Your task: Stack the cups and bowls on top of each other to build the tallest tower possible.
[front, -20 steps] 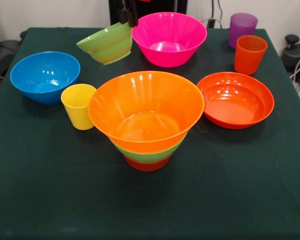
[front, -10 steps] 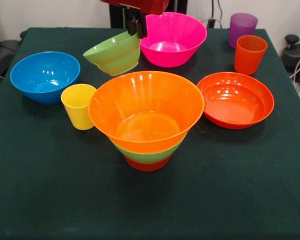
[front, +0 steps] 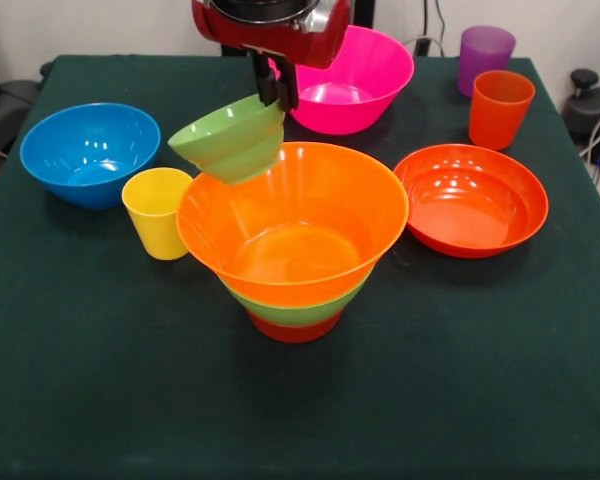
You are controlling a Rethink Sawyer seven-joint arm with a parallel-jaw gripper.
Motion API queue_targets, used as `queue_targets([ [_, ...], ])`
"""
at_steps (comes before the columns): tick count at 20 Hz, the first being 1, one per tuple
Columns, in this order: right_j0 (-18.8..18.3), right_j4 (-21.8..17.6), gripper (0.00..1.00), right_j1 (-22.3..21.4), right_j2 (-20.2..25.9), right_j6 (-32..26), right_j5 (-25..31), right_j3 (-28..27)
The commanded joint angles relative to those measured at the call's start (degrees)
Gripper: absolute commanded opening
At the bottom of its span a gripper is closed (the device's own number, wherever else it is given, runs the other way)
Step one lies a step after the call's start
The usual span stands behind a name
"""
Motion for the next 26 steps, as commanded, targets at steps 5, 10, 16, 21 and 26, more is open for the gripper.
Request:
queue_targets([
  [5,3.26,0.57,0.00,4.30,-1.72,9.08,2.12,-5.41],
  [10,4.97,1.56,0.00,6.11,-2.42,11.04,1.18,-7.11],
  [16,4.64,4.62,0.00,4.43,-3.84,10.46,-1.97,-1.48],
  [21,5.09,6.47,0.00,0.25,-5.98,10.93,-7.20,7.18],
  [26,5.08,6.39,0.00,2.07,-7.06,9.85,-11.17,7.84],
])
